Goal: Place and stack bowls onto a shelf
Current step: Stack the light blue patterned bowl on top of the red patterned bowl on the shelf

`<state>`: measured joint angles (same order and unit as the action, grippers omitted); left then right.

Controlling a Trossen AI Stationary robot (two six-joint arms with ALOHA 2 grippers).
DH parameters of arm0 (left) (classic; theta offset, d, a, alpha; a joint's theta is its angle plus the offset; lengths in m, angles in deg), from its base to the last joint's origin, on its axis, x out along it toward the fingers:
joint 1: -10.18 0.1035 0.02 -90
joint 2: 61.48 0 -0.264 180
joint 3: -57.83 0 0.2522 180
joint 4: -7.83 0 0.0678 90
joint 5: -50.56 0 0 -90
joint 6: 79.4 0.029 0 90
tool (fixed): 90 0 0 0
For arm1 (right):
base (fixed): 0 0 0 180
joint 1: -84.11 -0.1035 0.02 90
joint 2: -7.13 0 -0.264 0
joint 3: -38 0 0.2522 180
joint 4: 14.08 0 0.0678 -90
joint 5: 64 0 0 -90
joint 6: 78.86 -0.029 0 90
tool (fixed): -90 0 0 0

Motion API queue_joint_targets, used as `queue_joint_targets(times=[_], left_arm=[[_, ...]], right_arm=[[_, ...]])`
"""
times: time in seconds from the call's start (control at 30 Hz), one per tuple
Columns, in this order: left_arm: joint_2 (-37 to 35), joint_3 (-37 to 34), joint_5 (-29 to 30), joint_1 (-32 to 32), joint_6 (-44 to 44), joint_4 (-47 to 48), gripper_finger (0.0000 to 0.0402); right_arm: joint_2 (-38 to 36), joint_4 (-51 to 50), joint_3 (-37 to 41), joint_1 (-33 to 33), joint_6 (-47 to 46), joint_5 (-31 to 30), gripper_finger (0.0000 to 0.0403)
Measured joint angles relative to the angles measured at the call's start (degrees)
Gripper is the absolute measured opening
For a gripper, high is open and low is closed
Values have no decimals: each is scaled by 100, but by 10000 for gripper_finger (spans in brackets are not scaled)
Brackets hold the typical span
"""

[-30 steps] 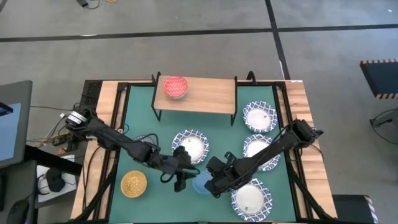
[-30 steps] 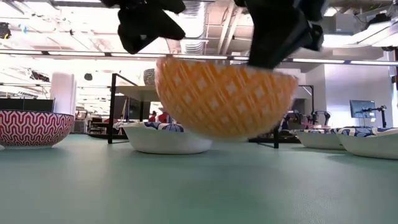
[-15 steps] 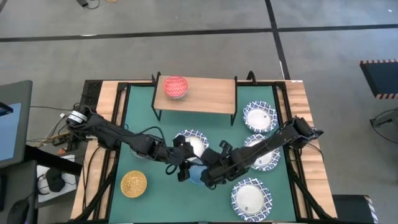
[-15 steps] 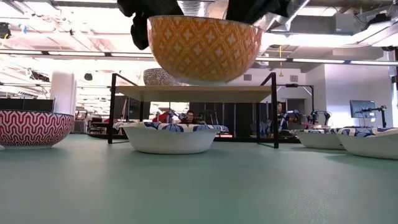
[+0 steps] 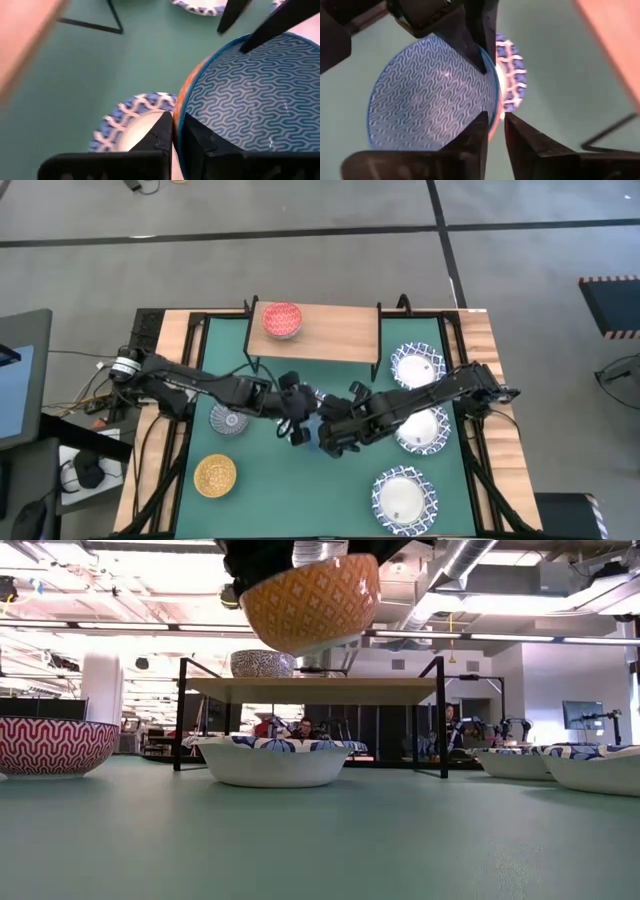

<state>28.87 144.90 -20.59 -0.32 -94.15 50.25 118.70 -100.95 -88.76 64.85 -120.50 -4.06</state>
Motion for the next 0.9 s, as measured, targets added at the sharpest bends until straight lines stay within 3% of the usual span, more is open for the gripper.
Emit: queue_joint_targets(times=[0.17,0.33,0.63,0.9], left_arm=[[-119,517,166,750,539,1027,3],[-244,1046,230,1949,1105,1570,2],[-288,2049,-92,3970,1330,1915,1],[-100,2119,-1170,5203,1079,2464,1]], right_arm=[[-194,-588,-482,40,-166,-439,131],[-755,-954,-548,95,-176,-870,158],[-1504,-1418,-261,449,-288,-1212,160],[-1651,-1429,281,804,-289,-1201,157]])
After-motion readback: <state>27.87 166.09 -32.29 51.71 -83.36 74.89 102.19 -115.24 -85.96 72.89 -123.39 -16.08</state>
